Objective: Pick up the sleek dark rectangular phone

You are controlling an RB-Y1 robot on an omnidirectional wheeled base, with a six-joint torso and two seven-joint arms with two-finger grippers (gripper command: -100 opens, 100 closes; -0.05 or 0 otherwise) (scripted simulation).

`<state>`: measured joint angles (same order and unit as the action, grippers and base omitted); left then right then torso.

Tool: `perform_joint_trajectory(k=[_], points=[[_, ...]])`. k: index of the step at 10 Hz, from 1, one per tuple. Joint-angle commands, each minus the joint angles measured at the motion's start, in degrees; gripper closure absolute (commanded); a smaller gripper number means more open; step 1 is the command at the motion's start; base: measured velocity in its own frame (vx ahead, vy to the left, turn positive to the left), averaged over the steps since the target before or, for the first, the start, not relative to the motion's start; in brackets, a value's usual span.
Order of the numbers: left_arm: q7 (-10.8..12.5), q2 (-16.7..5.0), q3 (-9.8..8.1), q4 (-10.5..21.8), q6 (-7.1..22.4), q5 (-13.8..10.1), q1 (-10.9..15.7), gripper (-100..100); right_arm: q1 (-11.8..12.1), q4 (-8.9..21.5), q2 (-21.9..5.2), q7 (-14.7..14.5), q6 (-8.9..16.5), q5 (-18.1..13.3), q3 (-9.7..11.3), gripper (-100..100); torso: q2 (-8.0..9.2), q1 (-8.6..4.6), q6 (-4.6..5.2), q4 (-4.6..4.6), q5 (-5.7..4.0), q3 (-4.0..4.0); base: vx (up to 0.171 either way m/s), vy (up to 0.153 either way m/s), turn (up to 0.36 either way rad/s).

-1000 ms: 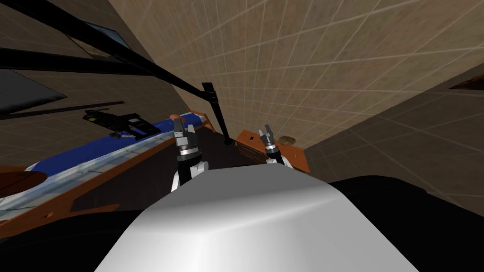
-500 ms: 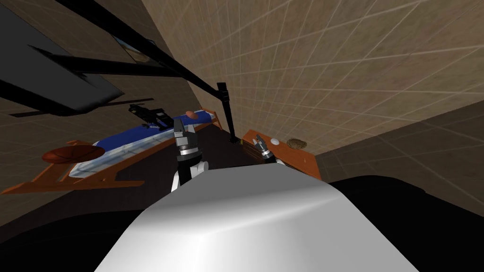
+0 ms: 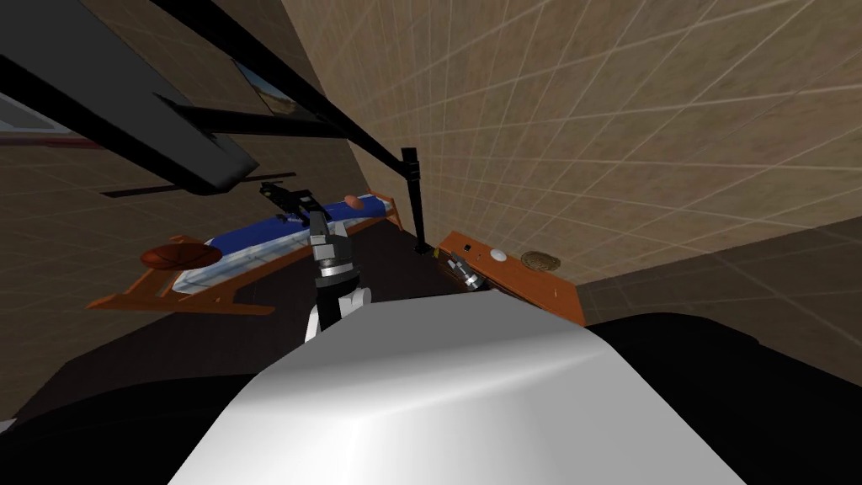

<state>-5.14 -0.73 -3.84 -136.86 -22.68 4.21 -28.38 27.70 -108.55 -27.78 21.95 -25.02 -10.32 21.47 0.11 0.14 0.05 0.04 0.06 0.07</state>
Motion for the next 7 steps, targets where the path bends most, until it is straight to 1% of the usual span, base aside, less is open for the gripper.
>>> perform_joint_trajectory(k=[1, 2, 3, 4, 5, 6, 7], points=[[0.0, 0.0, 0.0, 0.0, 0.0, 0.0, 0.0, 0, 0.0, 2.9, -2.8, 1.3, 0.2, -0.3, 2.3, -100, 0.0, 0.0, 0.0, 0.0, 0.0, 0.0, 0.002, 0.071, 0.224], [0.0, 0.0, 0.0, 0.0, 0.0, 0.0, 0.0, 0, 0.0, 3.6, -2.8, 1.3, 0.2, -0.3, 2.3, -100, -0.01, 0.01, -0.04, 0.0, -0.01, -0.01, 0.007, 0.056, 0.086], [0.0, 0.0, 0.0, 0.0, 0.0, 0.0, 0.0, 0, -0.2, 5.4, -5.1, 2.4, 0.5, -0.4, 4.3, -100, -0.04, -0.05, 0.0, -0.01, -0.02, -0.02, 0.019, 0.062, 0.178], [0.0, 0.0, 0.0, 0.0, 0.0, 0.0, 0.0, 0, -0.2, 6.7, -5.1, 2.4, 0.5, -0.4, 4.3, -100, -0.06, -0.03, -0.02, -0.01, -0.02, -0.03, 0.017, 0.057, 0.106], [0.0, 0.0, 0.0, 0.0, 0.0, 0.0, 0.0, 0, -0.4, 8.1, -7.4, 3.5, 0.8, -0.5, 6.3, -100, -0.08, -0.04, -0.01, -0.01, -0.02, -0.04, 0.021, 0.085, 0.205], [0.0, 0.0, 0.0, 0.0, 0.0, 0.0, 0.0, 0, -0.4, 10.0, -7.4, 3.5, 0.8, -0.5, 6.3, -100, -0.08, 0.04, -0.02, -0.02, 0.0, -0.05, 0.023, 0.065, 0.077], [0.0, 0.0, 0.0, 0.0, 0.0, 0.0, 0.0, 0, -0.6, 11.7, -9.7, 4.6, 1.1, -0.5, 8.3, -100, -0.08, -0.02, 0.01, -0.02, -0.01, -0.05, 0.039, 0.067, 0.195]])
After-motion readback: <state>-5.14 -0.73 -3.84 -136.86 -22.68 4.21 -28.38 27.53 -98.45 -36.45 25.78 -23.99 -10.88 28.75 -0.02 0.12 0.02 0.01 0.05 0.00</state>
